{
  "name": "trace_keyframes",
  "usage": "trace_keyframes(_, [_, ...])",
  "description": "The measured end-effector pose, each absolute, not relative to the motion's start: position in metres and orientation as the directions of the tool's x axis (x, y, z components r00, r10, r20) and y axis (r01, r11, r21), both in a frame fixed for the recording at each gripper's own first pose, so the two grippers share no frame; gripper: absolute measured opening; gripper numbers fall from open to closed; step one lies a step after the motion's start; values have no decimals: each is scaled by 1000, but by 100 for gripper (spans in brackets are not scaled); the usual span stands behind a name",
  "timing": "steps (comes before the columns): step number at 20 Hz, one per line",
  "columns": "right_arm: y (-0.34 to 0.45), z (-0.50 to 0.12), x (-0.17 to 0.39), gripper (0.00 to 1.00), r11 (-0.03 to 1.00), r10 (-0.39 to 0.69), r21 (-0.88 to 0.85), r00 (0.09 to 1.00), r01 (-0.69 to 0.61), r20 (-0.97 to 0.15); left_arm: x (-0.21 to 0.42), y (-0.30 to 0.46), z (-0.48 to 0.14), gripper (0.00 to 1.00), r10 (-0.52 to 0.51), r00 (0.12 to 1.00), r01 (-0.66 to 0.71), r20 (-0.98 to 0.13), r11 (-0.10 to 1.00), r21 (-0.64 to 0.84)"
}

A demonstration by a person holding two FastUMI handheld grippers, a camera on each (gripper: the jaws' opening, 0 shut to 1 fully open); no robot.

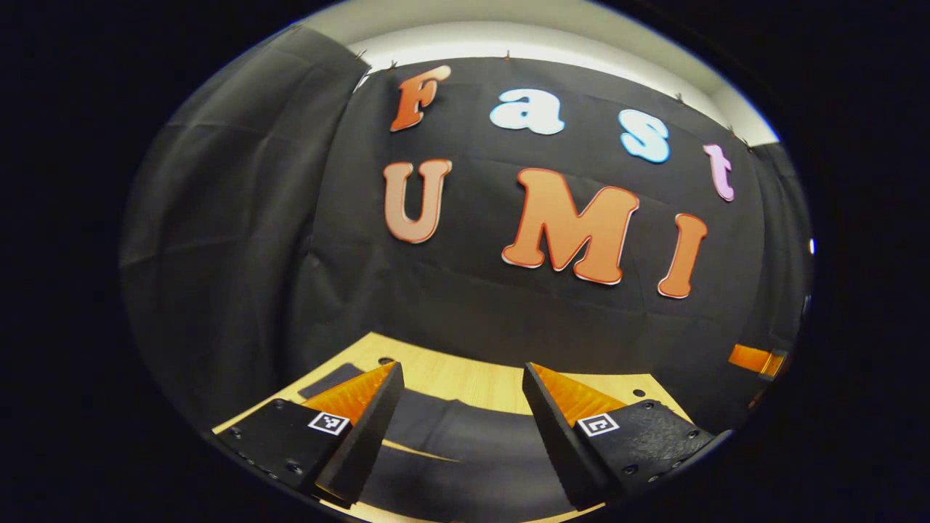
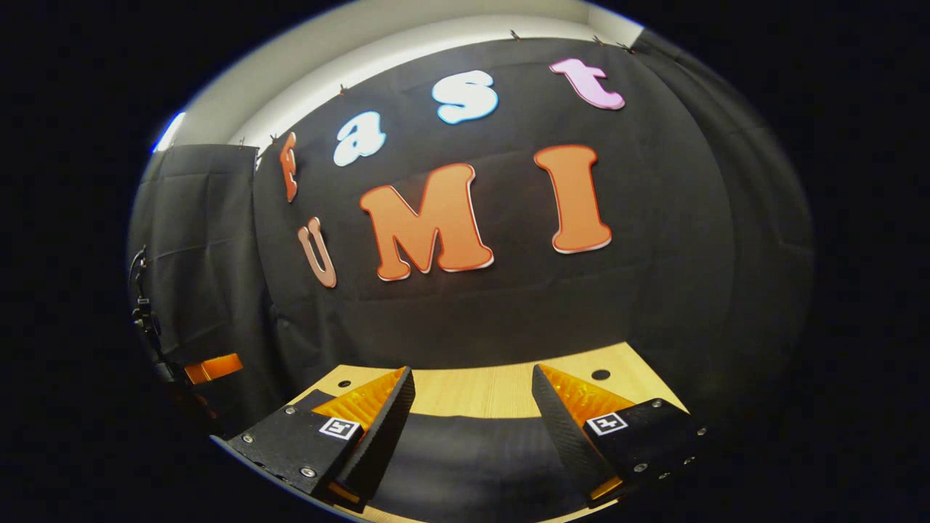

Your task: Grasp the waist and the cuffs of the jeans and fold them to make the two legs overlap; first hold the waist and fold one-third of the jeans toward the cuffs, then hold the cuffs and fold the remaining one-third in the same direction to finish folding.

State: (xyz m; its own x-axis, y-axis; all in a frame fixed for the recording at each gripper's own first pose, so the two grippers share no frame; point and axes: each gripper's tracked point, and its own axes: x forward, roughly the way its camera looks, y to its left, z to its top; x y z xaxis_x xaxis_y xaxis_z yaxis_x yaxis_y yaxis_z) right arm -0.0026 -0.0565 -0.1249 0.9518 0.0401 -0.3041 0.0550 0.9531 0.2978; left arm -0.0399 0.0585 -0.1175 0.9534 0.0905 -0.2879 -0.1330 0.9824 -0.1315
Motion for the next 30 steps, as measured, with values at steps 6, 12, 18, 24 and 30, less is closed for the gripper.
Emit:
trace_keyframes(6, [-69,-197,-16,98,930,64,344,868,127,-492,-68,139,-191,98,255,827,-365,-501,921,-133])
trace_keyframes(12, [-62,-232,-29,98,898,21,362,798,249,-602,-78,197,-261,98,229,669,-441,-707,888,-131])
trace_keyframes(18, [-56,-286,-49,97,834,-72,307,643,458,-763,-80,274,-329,98,164,511,-506,-844,851,-141])
trace_keyframes(24, [-63,-327,-76,97,725,-137,270,517,634,-845,-88,330,-374,99,111,364,-583,-925,802,-133])
trace_keyframes(30, [-93,-380,-113,95,601,-110,219,351,769,-930,-121,344,-416,99,56,189,-722,-980,685,-100])
